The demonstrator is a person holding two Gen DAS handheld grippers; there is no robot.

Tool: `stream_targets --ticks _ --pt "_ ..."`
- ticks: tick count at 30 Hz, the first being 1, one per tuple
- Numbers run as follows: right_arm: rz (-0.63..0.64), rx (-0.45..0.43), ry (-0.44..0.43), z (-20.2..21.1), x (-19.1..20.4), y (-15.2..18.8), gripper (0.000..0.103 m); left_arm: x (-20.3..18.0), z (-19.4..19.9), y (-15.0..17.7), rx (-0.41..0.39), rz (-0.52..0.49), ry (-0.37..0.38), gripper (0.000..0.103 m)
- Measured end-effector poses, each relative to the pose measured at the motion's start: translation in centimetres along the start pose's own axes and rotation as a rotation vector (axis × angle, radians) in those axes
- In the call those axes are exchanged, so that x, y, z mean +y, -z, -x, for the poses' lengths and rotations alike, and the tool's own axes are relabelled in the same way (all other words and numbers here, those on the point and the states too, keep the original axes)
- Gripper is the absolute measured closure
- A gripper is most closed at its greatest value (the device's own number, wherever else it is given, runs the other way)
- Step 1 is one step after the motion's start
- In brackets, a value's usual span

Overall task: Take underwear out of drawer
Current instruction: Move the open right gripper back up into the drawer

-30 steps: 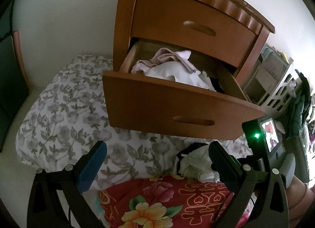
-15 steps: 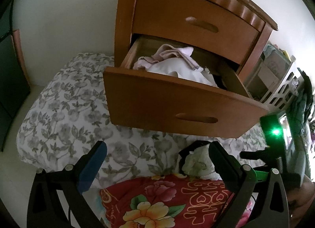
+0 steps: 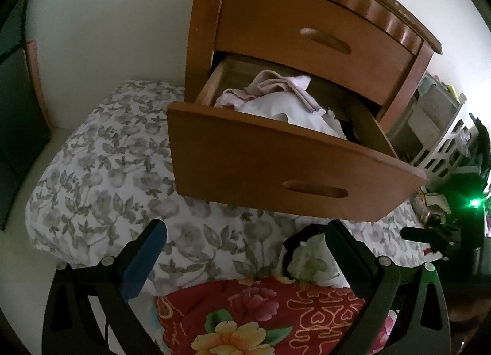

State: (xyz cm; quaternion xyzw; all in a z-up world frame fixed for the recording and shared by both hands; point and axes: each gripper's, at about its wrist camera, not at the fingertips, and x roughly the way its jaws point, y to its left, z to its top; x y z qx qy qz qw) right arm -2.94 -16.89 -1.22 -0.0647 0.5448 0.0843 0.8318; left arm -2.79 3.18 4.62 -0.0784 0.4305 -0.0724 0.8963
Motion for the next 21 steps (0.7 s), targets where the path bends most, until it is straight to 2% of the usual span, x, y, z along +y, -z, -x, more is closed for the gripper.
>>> stream_targets --ticks 13,21 --pt "-0.013 -0.091 -0.005 2.6 -1.0 -1.3 0.0 0.5 -1.1 -0.6 -0.017 0.023 0.02 0.0" --pt "-0.033 -0.176 -0.025 4.7 -1.5 -3.2 0.0 0.5 -1.0 -1.4 -0.1 0.023 0.068 0.0"
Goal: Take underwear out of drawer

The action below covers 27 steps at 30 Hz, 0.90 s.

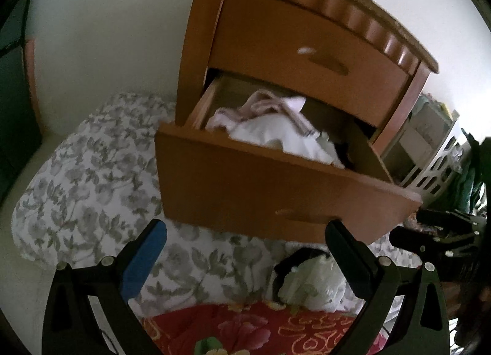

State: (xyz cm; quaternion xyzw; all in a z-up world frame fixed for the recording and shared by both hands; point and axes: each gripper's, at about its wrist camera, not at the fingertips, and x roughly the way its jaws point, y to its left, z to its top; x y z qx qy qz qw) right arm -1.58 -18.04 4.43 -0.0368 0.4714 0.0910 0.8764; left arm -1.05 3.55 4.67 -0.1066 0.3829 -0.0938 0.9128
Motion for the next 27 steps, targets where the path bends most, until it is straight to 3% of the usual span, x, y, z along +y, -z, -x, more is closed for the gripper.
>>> stream_targets --ticks 9,16,27 --pt "-0.013 -0.058 -0.011 0.8 -0.7 -2.7 0.0 0.2 -0.9 -1.4 -0.016 -0.004 0.02 0.0" --pt "-0.017 -0.101 -0.009 0.9 -1.4 -5.5 0.0 0.3 -1.5 -2.6 -0.038 -0.007 -0.006 0.0" --pt "0.049 -0.133 0.03 0.0 -0.6 -10.6 0.0 0.8 -2.6 -3.5 -0.008 -0.013 -0.034 0.0"
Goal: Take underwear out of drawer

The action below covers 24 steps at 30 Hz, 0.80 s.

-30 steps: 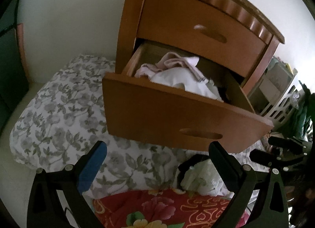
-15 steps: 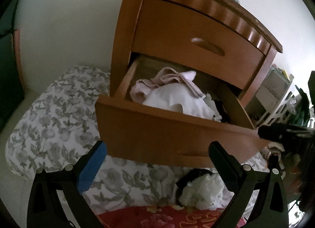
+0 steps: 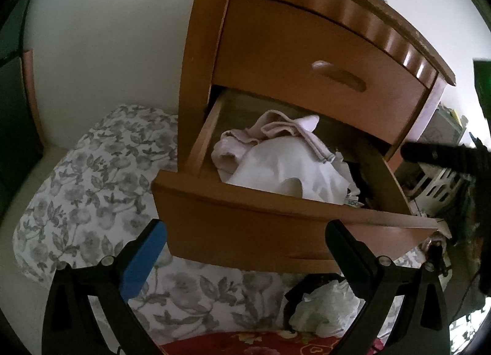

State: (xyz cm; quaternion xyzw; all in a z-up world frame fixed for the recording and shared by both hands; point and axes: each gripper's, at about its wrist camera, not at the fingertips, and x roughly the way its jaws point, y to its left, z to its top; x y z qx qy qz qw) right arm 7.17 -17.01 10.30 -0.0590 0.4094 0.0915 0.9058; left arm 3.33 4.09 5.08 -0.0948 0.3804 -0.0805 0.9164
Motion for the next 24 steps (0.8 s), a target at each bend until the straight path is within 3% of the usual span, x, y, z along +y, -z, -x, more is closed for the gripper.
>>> stream_targets --ticks 5,15,24 --pt "0.044 0.017 -0.004 -1.7 1.2 -1.9 0.0 0.4 -0.5 0.2 0.009 -0.01 -0.01 0.0" --pt "0.089 0.159 0.038 -8.5 3.0 -3.8 0.001 1.4 -1.3 0.6 0.035 0.003 0.0 0.0" --pt "0.126 0.204 0.071 -12.5 4.8 -6.0 0.016 2.4 -2.0 0.8 0.054 0.022 0.013 0.0"
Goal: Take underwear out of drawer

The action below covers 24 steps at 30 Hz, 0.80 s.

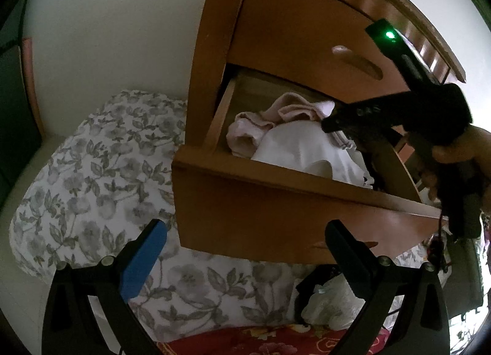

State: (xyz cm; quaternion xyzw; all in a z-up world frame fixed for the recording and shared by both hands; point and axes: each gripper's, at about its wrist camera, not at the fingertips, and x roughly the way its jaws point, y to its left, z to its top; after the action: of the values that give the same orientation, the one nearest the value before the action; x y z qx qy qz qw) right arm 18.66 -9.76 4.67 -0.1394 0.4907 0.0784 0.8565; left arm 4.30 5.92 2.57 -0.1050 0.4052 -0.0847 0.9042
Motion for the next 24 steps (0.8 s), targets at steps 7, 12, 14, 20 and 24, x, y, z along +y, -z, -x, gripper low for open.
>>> stream_targets --ticks 7,12,14,20,24 --pt "-0.012 0.018 0.027 -2.0 0.4 -1.2 0.028 0.2 -0.4 0.2 0.016 0.004 0.014 0.0" --pt "-0.048 0.01 0.009 -2.3 -0.2 -1.6 0.046 0.4 -0.8 0.3 0.026 0.006 0.018 0.0" --pt "-0.06 0.011 -0.001 -2.4 -0.4 -1.7 0.054 0.3 -0.8 0.3 0.029 0.005 0.02 0.0" --pt "-0.125 0.012 -0.014 -2.3 -1.9 -1.5 0.084 0.2 -0.7 0.4 0.029 0.006 0.019 0.0" --pt "-0.16 0.018 -0.009 -1.7 -3.1 -0.6 0.095 0.2 -0.5 0.3 0.031 0.007 0.021 0.0"
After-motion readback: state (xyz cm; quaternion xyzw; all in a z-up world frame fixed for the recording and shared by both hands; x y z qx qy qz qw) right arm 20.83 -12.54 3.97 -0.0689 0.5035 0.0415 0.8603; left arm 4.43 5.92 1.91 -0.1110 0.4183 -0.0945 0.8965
